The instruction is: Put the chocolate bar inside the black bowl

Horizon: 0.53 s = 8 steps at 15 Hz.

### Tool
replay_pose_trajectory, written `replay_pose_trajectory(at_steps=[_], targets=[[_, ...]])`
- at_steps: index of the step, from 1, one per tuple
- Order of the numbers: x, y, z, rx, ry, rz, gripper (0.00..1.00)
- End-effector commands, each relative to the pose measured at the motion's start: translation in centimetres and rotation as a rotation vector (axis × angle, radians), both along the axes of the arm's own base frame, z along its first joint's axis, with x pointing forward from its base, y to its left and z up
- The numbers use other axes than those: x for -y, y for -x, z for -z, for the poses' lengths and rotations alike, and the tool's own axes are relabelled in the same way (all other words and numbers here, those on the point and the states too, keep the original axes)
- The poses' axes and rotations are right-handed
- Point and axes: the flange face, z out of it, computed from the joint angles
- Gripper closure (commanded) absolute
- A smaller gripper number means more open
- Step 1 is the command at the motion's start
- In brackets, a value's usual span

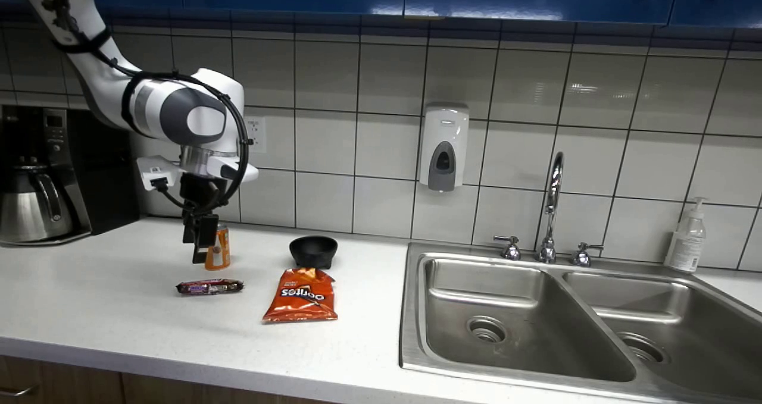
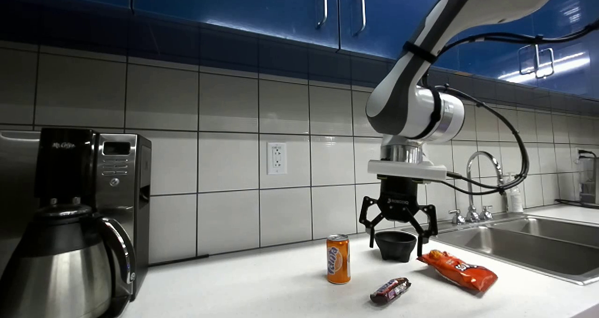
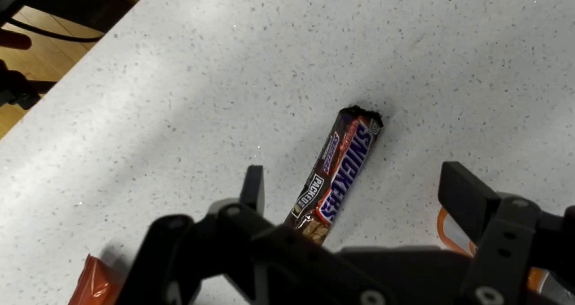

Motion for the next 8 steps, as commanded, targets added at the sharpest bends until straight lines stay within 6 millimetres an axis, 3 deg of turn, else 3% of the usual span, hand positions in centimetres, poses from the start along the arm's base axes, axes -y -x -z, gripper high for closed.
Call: replay_pose_trajectory(at_steps=[1, 8], targets=[[-1.0, -1.8, 0.9, 0.0, -0.003, 0.041, 0.0], [-0.7, -3.5, 3.0, -0.02, -0.004, 0.084, 0.0]])
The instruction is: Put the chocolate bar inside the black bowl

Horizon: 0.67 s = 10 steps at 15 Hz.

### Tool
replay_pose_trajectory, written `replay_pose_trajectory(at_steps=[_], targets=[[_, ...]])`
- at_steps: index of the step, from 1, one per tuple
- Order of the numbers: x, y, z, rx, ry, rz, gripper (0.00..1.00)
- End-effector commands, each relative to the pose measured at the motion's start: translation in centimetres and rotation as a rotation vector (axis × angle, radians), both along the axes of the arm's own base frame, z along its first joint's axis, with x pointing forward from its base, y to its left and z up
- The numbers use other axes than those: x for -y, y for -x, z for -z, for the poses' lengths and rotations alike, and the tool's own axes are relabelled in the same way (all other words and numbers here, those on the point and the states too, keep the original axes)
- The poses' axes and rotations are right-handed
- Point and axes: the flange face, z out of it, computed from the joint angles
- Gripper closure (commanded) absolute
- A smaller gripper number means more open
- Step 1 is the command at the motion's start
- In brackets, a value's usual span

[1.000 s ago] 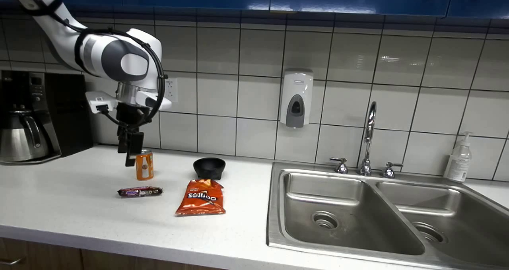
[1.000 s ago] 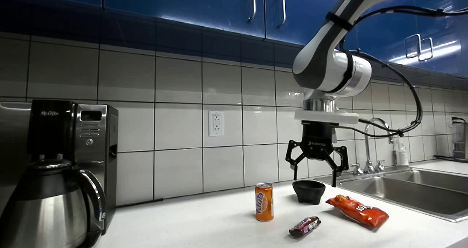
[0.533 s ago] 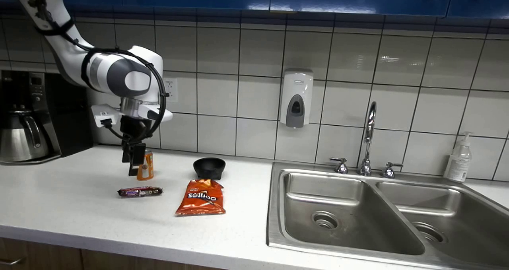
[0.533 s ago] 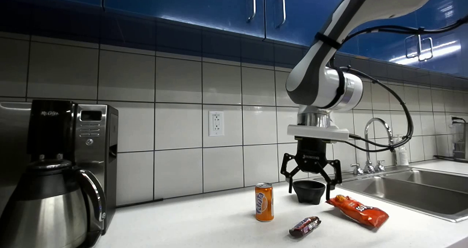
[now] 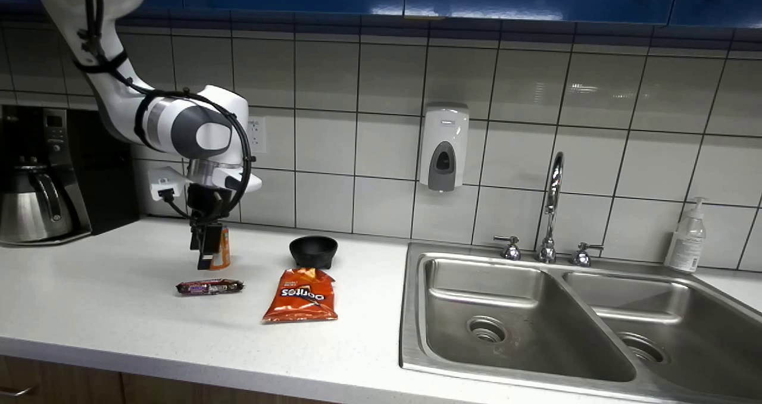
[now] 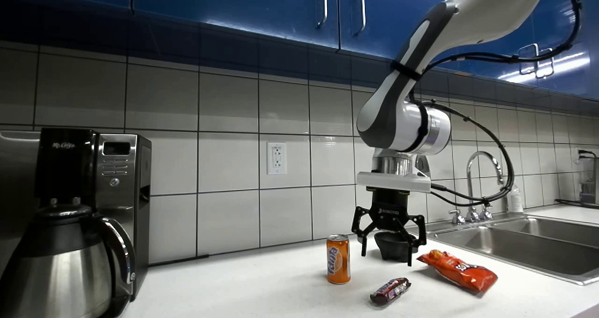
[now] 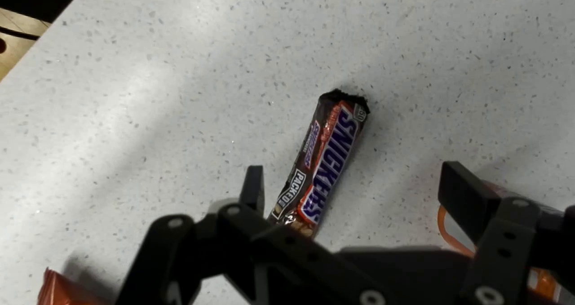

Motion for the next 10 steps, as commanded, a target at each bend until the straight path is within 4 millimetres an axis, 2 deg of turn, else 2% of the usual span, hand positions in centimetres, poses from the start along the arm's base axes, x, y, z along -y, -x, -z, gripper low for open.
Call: replay_pose_trajectory(at_steps=[1, 10], targets=[[0.0, -1.4, 0.9, -0.01, -0.009, 0.043, 0.0], [0.2, -1.9, 3.2, -0.048, -0.019, 0.055, 0.0]])
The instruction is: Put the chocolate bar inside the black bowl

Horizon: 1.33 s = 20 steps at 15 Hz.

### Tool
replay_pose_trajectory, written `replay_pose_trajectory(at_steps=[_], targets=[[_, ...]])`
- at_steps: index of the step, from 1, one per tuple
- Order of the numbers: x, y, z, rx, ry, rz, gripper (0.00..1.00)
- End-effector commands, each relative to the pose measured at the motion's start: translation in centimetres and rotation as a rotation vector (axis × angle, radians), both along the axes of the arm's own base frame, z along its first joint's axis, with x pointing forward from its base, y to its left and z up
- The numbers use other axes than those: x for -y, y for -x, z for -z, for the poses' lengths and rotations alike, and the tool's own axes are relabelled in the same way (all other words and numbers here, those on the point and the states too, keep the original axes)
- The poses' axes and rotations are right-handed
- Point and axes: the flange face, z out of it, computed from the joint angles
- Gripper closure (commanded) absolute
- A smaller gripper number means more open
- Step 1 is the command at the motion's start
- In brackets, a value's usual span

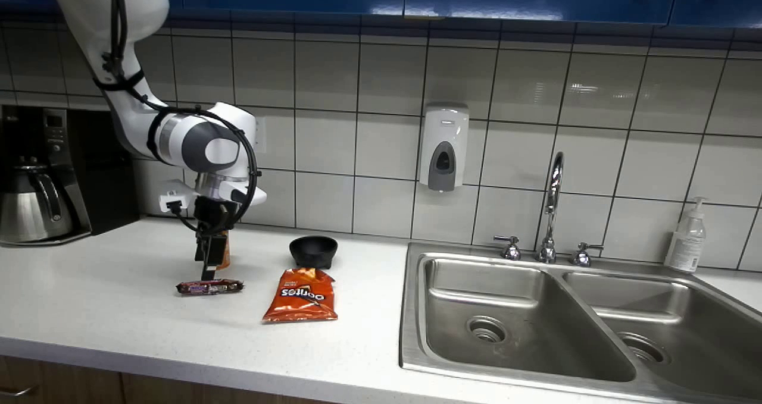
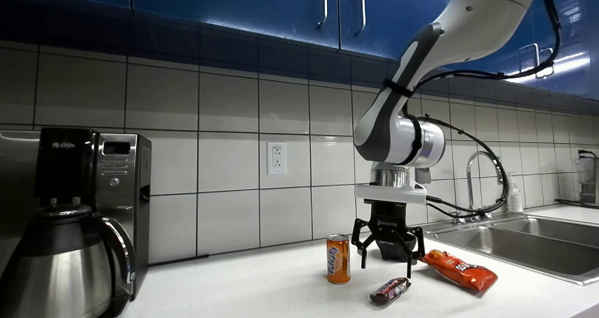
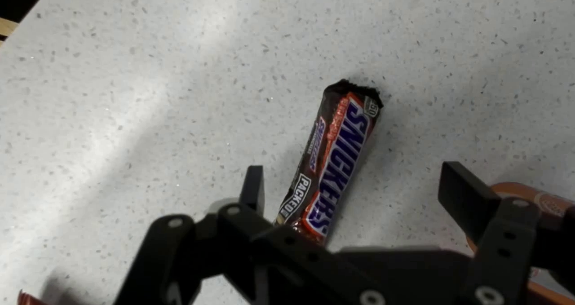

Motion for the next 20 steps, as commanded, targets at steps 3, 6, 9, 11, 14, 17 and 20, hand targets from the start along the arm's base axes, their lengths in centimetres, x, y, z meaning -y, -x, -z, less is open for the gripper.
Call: replay_pose_trajectory(at_steps=[3, 6, 9, 11, 14, 17, 20], targets=[[0.0, -0.6, 1.0, -0.016, -0.021, 0.042, 0.0], [0.3, -0.5, 1.6, -0.029, -0.026, 0.054, 0.0], [0.6, -0.3, 2.1, -0.038, -0.033, 0.068, 0.0], [0.7, -0.2, 2.3, -0.044, -0.039, 0.076, 0.0], [0.8, -0.2, 2.7, -0.052, -0.045, 0.086, 0.0], [0.8, -0.1, 2.8, -0.051, -0.051, 0.089, 0.35], [0.7, 0.1, 2.5, -0.042, -0.063, 0.084, 0.58]])
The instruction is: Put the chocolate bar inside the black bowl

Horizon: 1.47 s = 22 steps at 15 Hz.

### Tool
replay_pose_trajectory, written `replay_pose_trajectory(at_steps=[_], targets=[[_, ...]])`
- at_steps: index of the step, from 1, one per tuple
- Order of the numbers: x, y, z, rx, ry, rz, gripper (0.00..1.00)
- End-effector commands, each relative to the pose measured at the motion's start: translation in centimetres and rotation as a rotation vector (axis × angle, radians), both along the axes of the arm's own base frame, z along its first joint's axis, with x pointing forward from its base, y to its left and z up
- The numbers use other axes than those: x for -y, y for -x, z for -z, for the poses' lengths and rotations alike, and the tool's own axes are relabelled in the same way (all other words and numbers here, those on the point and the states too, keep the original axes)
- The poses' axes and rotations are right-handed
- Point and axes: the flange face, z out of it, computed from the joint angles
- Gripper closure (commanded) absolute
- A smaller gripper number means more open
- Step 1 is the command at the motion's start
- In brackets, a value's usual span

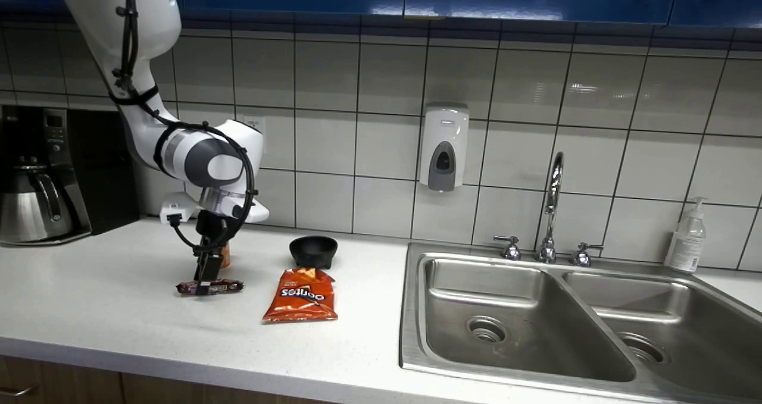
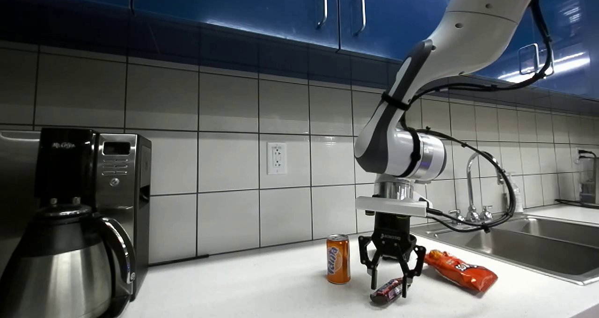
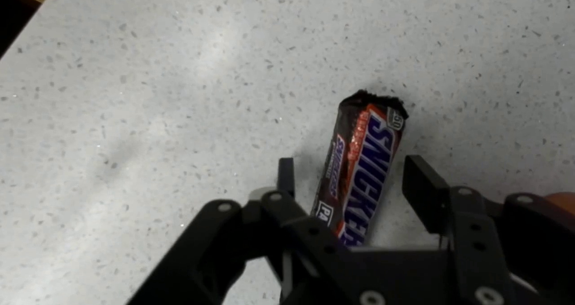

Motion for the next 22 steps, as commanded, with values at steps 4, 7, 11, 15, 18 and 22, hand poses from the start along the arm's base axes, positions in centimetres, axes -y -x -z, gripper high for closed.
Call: replay_pose_trajectory(at_steps=[4, 7, 11, 15, 18, 22], targets=[[-0.1, 0.1, -1.6, 0.052, -0.048, 0.009, 0.89], [0.3, 0.2, -2.4, 0.08, -0.064, 0.024, 0.94], [0.5, 0.3, -3.0, 0.104, -0.076, 0.036, 0.95], [0.4, 0.6, -4.5, 0.136, -0.067, 0.032, 0.94], [0.6, 1.2, -6.2, 0.167, -0.058, 0.033, 0.95], [1.0, 2.0, -8.1, 0.202, -0.054, 0.035, 0.95]])
